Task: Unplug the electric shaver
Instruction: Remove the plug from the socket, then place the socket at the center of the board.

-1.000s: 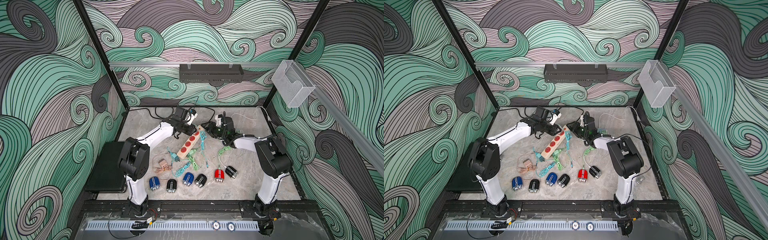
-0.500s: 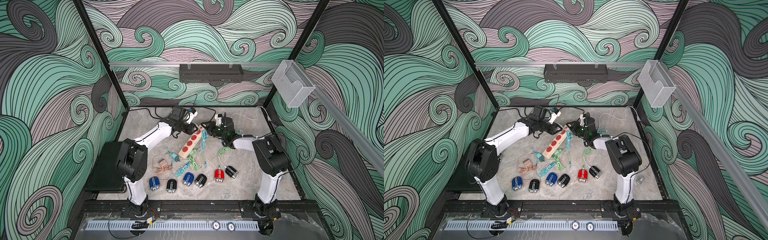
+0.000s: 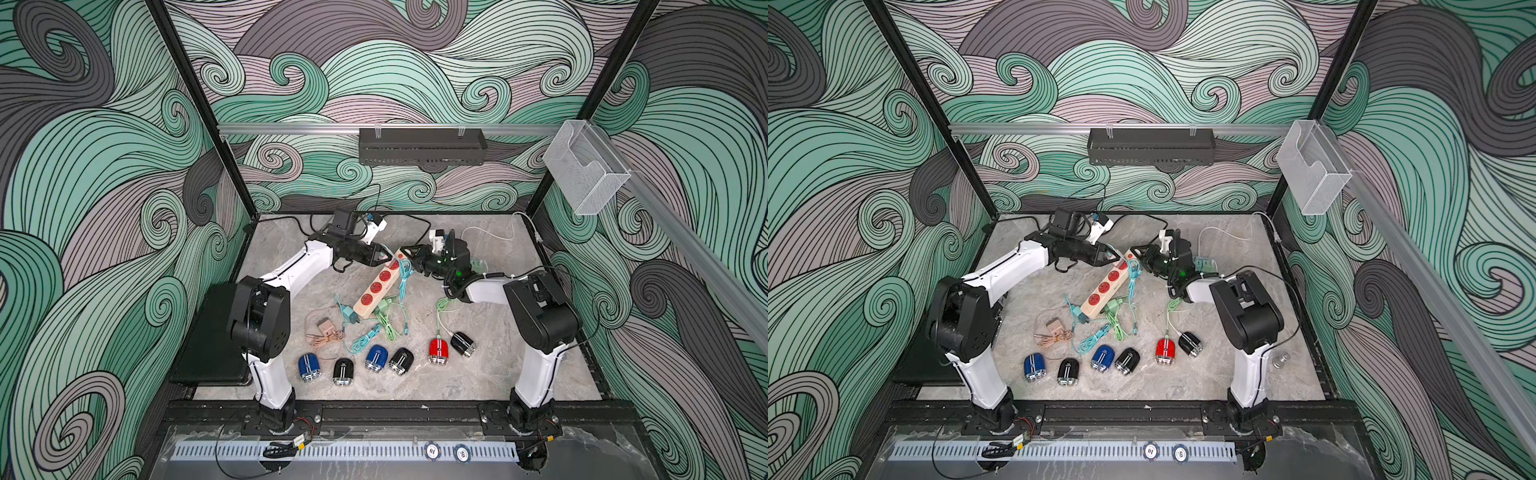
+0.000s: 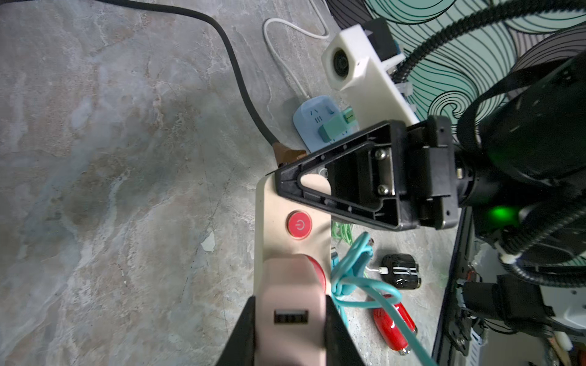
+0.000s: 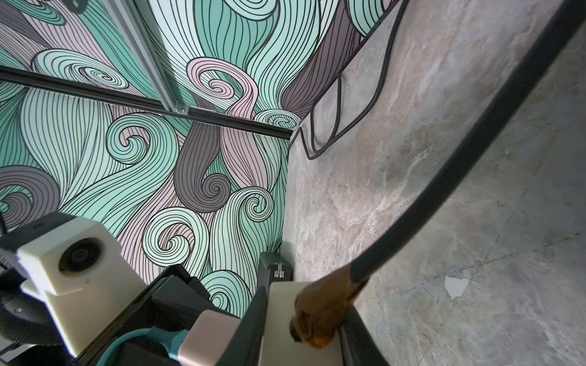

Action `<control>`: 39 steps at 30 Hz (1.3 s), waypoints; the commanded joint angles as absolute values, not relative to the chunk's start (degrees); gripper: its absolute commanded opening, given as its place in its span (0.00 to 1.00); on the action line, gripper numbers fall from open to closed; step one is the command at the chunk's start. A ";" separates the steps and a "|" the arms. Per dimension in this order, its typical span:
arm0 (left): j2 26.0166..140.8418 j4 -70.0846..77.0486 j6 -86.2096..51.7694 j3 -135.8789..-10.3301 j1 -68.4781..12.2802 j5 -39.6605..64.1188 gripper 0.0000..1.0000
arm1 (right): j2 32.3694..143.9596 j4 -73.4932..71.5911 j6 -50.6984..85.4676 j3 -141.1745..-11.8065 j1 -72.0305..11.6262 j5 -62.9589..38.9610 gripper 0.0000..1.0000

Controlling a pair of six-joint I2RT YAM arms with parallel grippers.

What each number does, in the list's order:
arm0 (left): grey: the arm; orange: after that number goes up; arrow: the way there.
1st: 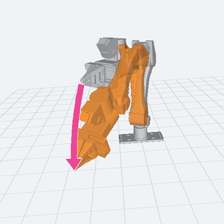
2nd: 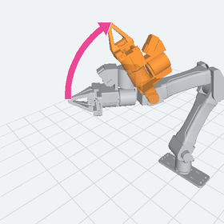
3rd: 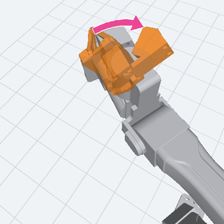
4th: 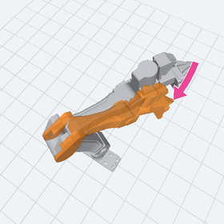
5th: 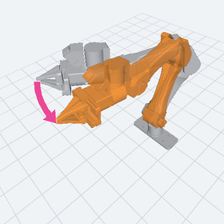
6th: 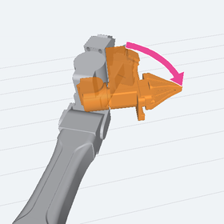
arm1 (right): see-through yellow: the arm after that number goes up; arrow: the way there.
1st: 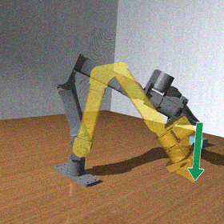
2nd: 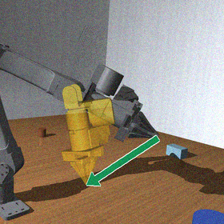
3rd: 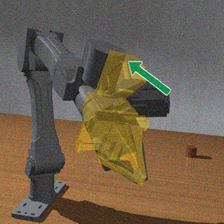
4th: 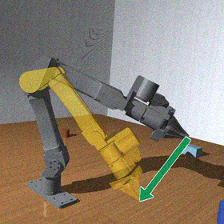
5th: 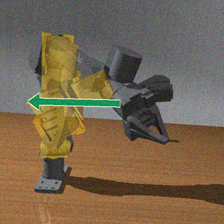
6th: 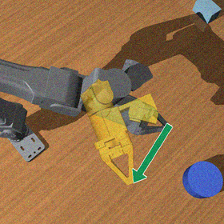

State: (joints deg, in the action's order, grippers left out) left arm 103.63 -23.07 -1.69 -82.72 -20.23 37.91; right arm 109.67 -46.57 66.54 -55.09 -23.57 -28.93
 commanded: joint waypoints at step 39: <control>87.96 -28.21 9.17 -80.94 -31.63 28.94 0.00 | 114.69 -48.22 72.86 -59.11 -23.93 -11.55 0.13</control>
